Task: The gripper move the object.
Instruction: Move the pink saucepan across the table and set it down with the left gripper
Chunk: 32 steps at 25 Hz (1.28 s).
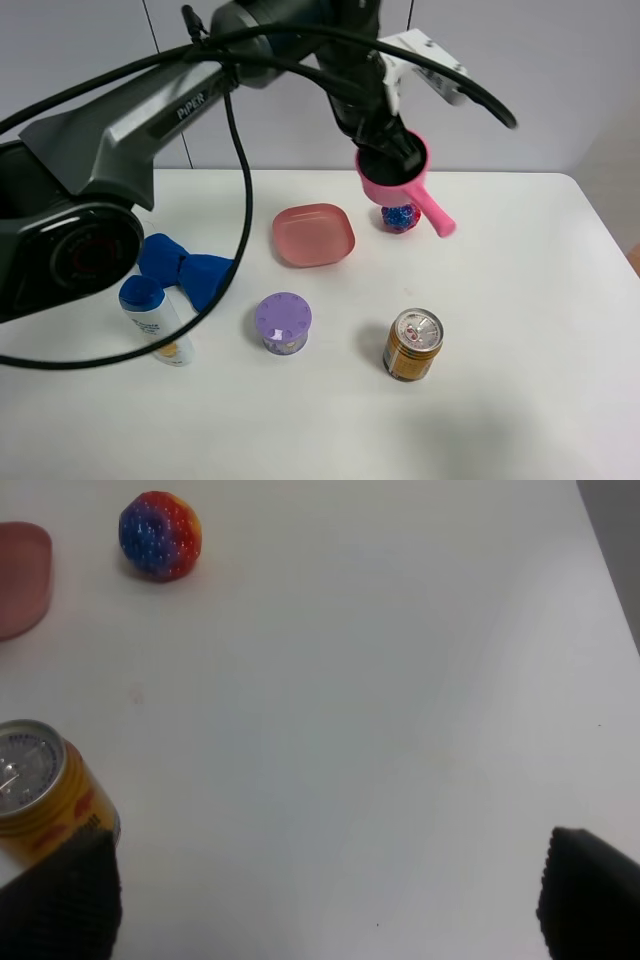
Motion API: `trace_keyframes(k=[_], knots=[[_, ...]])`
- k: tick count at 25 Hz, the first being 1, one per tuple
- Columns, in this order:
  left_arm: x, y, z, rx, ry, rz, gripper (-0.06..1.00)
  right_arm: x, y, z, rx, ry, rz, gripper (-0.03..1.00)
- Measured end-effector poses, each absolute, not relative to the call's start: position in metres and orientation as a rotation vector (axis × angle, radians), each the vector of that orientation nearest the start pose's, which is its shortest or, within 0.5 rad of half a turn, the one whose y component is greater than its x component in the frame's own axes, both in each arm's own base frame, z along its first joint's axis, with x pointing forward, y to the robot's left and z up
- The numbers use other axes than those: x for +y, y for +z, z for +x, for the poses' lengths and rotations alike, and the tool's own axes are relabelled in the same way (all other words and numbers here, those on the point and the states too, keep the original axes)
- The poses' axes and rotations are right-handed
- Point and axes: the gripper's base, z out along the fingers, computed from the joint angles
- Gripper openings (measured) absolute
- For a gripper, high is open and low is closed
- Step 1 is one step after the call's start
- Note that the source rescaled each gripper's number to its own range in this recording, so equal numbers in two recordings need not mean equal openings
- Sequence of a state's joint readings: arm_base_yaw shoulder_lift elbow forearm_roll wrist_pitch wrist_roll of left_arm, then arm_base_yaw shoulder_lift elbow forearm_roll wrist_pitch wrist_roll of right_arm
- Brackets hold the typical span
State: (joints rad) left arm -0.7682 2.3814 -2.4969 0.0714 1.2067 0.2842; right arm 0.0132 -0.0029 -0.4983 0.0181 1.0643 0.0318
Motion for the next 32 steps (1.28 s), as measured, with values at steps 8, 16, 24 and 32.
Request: trace_keyframes(k=[8,16,24,32], knots=[[-0.413,0.269,0.326,2.051,-0.091,1.606,0.00,0.001,0.277,-0.005,2.047,0.050,0.018,1.00],[-0.404,0.214,0.373,2.074,-0.035,1.530,0.00,0.001,0.277,-0.005,2.047,0.050,0.018,1.00],[-0.395,0.181,0.394,2.123,-0.024,1.507,0.00,0.001,0.277,-0.005,2.047,0.050,0.018,1.00],[-0.395,0.132,0.393,2.230,-0.012,1.581,0.00,0.001,0.277,-0.005,2.047,0.050,0.018,1.00]])
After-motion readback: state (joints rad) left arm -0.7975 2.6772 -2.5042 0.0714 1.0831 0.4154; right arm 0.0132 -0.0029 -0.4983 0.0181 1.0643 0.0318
